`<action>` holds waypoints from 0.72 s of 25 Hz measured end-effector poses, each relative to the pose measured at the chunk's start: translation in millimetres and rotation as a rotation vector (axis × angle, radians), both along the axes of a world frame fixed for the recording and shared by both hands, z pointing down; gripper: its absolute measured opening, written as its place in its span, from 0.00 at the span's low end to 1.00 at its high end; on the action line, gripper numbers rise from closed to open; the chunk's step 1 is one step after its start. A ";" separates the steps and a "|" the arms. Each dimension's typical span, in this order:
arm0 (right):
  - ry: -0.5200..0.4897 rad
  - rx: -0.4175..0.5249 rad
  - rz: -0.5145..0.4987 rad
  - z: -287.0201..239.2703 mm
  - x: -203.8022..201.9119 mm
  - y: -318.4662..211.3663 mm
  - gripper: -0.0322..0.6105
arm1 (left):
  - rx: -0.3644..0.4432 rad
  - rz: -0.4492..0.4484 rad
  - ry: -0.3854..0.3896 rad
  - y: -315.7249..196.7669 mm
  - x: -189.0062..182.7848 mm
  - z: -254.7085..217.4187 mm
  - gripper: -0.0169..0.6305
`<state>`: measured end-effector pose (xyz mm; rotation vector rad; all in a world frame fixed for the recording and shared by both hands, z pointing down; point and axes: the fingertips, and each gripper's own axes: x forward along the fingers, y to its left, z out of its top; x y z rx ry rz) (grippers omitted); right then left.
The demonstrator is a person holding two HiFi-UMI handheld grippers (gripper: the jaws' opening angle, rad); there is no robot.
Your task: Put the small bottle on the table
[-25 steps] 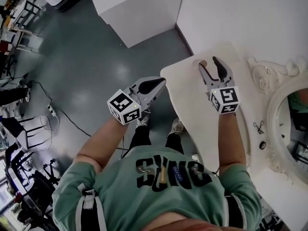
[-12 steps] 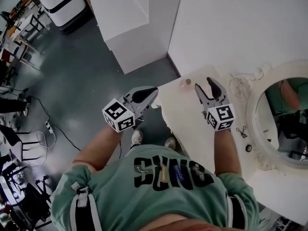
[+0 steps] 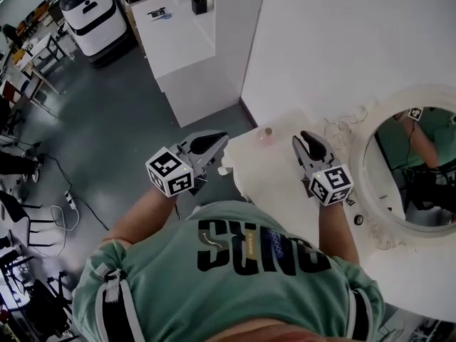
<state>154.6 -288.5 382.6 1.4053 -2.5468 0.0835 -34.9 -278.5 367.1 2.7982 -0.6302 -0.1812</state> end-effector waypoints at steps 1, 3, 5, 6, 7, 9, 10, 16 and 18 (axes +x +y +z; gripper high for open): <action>-0.002 0.002 -0.002 -2.4 2.8 4.7 0.18 | 0.006 0.002 0.001 1.6 1.9 -3.2 0.03; -0.005 0.000 -0.011 -4.3 4.7 14.8 0.12 | 0.009 0.005 0.003 4.7 3.3 -7.7 0.02; -0.017 -0.001 -0.021 -7.4 2.4 21.7 0.07 | 0.014 0.004 0.004 5.8 0.9 -12.0 0.03; -0.024 0.001 -0.025 -9.8 1.3 23.5 0.06 | 0.017 0.002 0.006 5.8 -0.6 -14.3 0.02; -0.031 0.003 -0.028 -11.6 1.0 24.9 0.04 | 0.019 -0.001 0.008 5.9 -1.6 -15.6 0.02; -0.043 -0.001 -0.035 -11.3 2.6 27.5 0.04 | 0.016 -0.007 0.010 7.4 -2.1 -14.4 0.03; -0.050 -0.007 -0.039 -10.2 3.8 28.4 0.04 | 0.012 -0.010 0.009 8.3 -1.9 -12.4 0.03; -0.093 -0.023 -0.050 -12.3 4.9 20.9 0.04 | -0.006 -0.027 0.014 4.7 -3.5 -4.4 0.03; -0.094 -0.026 -0.056 -11.0 5.0 20.6 0.04 | -0.017 -0.028 0.012 4.6 -3.4 -0.9 0.03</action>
